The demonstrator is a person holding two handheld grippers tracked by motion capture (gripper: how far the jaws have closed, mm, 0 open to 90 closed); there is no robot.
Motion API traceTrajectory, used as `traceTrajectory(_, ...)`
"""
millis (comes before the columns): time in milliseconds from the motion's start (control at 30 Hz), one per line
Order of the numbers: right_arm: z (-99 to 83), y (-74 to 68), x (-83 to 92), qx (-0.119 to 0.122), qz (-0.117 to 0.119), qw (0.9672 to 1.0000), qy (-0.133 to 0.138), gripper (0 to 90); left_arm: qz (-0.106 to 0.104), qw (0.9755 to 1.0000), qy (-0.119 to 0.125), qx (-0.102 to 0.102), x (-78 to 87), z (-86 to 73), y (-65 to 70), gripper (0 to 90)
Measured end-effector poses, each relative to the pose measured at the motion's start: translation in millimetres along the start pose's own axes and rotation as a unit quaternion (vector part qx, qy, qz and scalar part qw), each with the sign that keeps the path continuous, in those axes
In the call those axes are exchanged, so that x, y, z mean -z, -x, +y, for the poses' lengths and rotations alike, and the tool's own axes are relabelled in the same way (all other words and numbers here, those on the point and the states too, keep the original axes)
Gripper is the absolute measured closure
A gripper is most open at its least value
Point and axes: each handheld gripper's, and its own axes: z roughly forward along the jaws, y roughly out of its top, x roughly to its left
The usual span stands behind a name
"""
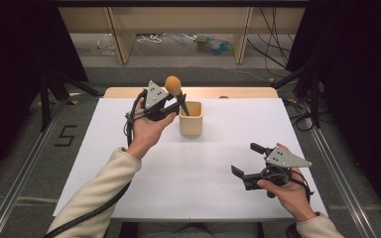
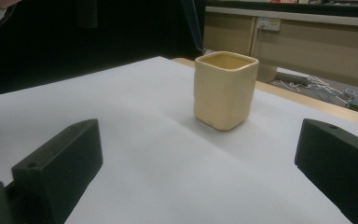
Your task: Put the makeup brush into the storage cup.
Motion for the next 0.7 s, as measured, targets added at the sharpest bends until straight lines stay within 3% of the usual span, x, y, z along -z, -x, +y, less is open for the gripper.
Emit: traceTrajectory(700, -1.0, -1.0, 1.9, -0.011, 0.003, 0.9999, -0.012, 1.5, 0.007, 1.0, -0.001, -0.002, -7.6, 1.0, -5.9, 65.7)
